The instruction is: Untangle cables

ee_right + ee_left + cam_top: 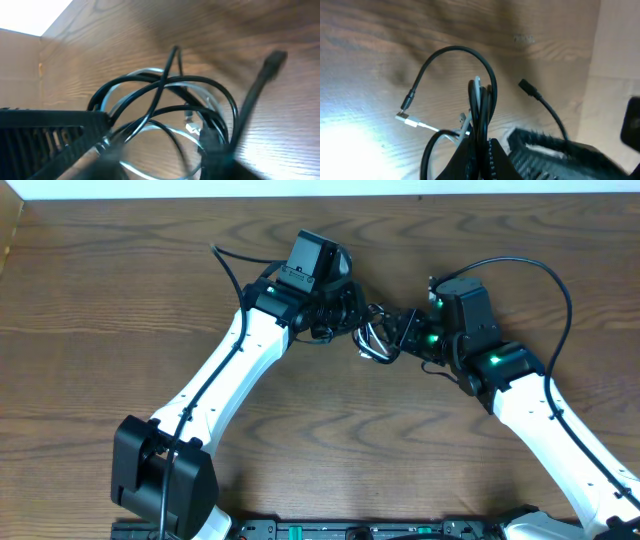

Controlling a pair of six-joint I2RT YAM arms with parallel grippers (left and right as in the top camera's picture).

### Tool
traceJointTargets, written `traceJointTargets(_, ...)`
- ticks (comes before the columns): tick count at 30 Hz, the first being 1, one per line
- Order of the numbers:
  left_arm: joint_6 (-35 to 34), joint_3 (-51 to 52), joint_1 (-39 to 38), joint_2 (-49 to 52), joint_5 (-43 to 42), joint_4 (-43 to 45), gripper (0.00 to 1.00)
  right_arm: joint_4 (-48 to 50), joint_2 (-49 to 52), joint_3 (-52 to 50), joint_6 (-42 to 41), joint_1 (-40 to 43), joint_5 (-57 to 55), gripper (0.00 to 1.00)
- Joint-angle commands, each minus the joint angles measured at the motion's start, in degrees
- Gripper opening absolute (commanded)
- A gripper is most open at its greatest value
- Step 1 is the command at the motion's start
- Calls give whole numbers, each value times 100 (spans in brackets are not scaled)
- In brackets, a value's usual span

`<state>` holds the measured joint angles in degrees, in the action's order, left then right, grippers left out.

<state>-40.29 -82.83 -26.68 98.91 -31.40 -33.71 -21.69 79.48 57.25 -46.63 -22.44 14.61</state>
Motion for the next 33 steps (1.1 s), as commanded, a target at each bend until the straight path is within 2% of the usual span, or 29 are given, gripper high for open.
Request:
traceJointTargets(1, -1259, -11, 26, -17, -66, 44, 8, 0, 13, 9, 638, 223, -37, 86)
traceJointTargets(4, -2031, -11, 24, -17, 210, 35, 7, -24, -74, 9, 1226, 514, 610, 93)
traceJointTargets(7, -2874, -11, 24, -17, 702, -94, 7, -28, -177, 9, 1460, 780, 1342, 94)
traceJointTargets(10, -3768, -11, 24, -17, 1340, -214, 7, -33, -278, 9, 1449, 850, 1880, 94)
traceJointTargets(14, -4371, -11, 24, -17, 2041, -317, 8, -90, -271, 7, 898, 654, 1989, 91)
traceJointTargets(15, -4522, -11, 24, -17, 2218, -356, 7, -103, -260, 7, 752, 588, 1930, 89)
traceJointTargets(19, -5145, -11, 24, -17, 2780, -599, 7, -208, -168, 2, -166, 205, 1198, 67)
traceJointTargets(22, -5724, -9, 24, -17, 2935, -831, 7, -149, -55, -4, -717, -96, 647, 57)
traceJointTargets(33, -5956, -11, 17, -17, 2907, -931, 7, 916, 758, -4, -1191, -662, 459, 52)
